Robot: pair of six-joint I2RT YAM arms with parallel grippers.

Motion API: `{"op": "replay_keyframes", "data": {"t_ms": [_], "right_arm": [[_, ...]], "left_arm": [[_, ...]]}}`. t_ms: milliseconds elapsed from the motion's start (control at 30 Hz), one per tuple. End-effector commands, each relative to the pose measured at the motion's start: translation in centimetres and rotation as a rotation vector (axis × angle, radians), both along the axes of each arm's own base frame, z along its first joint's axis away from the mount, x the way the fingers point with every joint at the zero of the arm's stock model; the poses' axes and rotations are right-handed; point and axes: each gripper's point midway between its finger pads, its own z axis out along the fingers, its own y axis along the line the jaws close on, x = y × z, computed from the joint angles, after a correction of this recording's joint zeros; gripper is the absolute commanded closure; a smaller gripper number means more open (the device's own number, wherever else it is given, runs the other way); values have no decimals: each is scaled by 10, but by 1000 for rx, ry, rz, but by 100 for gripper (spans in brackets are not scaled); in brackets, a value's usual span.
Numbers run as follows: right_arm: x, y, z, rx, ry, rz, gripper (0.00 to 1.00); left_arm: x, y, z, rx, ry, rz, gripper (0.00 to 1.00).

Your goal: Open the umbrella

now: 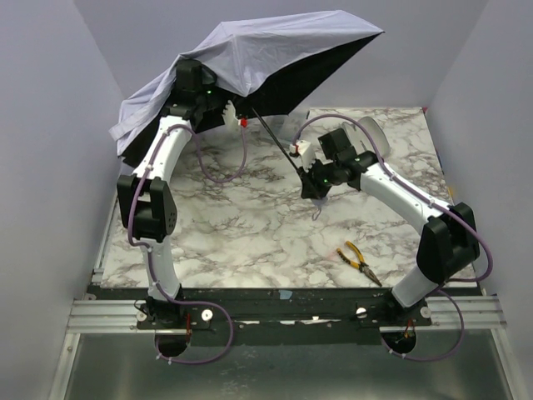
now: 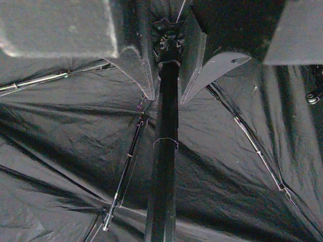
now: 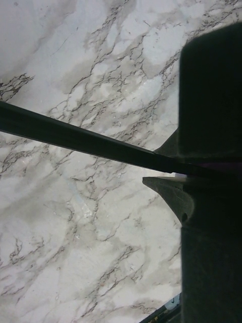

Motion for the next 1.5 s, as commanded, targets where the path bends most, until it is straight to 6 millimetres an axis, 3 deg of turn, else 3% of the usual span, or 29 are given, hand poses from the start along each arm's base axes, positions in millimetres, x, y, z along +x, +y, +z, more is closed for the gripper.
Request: {"op": "replay_keyframes", "data": {"t_ms": [0, 200, 267, 367, 500, 633, 800, 1000, 1033, 1133, 1300, 1467], "right_arm": [[-184, -84, -12, -261, 630, 327, 99], [-133, -30, 26, -85, 493, 307, 99], [-116, -12, 48, -10, 436, 313, 85], [-94, 12, 81, 94, 337, 309, 63], [-62, 31, 108, 175, 191, 230, 38], [-37, 49, 129, 291, 79, 150, 23], [-14, 75, 149, 410, 60, 116, 10], [11, 92, 185, 515, -40, 97, 9], [16, 94, 187, 527, -54, 81, 8], [25, 102, 184, 553, -49, 74, 6], [22, 118, 177, 620, 61, 90, 2], [9, 131, 179, 692, 172, 166, 8]], "left_arm": [[-43, 359, 172, 241, -654, 1068, 78], [-44, 289, 149, 171, -618, 826, 90], [-47, 262, 144, 162, -623, 732, 99], [-52, 227, 139, 164, -645, 630, 100], [-63, 193, 142, 133, -666, 544, 100], [-73, 159, 146, 94, -684, 449, 100], [-86, 126, 149, 61, -710, 356, 100], [-109, 101, 153, 25, -722, 265, 100], [-114, 86, 154, 8, -724, 224, 100], [-131, 65, 157, -18, -725, 149, 100], [-155, 33, 170, -74, -736, 39, 100], [-166, 10, 175, -101, -719, -17, 100]]}}
